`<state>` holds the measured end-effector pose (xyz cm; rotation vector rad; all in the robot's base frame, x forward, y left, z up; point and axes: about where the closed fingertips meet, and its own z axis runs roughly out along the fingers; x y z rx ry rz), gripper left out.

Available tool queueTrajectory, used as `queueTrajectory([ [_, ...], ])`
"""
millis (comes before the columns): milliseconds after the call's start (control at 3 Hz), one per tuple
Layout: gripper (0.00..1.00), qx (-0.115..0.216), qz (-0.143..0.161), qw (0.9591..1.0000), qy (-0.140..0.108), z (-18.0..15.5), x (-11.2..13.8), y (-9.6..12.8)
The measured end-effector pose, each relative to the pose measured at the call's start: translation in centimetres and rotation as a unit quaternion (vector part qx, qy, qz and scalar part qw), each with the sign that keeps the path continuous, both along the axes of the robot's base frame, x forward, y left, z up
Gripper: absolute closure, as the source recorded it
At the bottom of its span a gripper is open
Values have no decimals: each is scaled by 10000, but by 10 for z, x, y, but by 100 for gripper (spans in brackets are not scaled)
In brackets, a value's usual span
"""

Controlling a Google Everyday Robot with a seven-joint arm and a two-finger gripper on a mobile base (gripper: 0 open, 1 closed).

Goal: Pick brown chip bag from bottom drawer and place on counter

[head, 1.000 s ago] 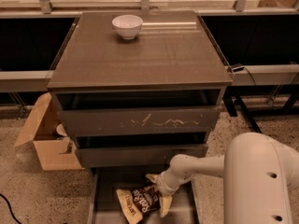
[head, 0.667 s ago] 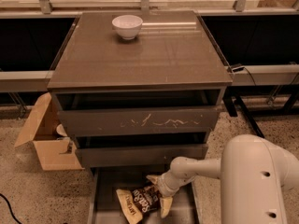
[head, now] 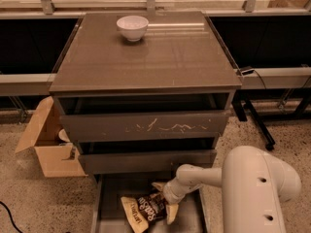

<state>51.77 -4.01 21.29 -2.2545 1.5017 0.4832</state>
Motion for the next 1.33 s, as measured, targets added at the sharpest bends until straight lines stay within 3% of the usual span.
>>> queueTrajectory([
  [333, 0, 221, 156, 9995, -137, -27, 24, 7],
  [667, 0, 222, 156, 9995, -136, -27, 24, 7],
  [1333, 2, 510, 373, 9980, 98, -60, 24, 30],
])
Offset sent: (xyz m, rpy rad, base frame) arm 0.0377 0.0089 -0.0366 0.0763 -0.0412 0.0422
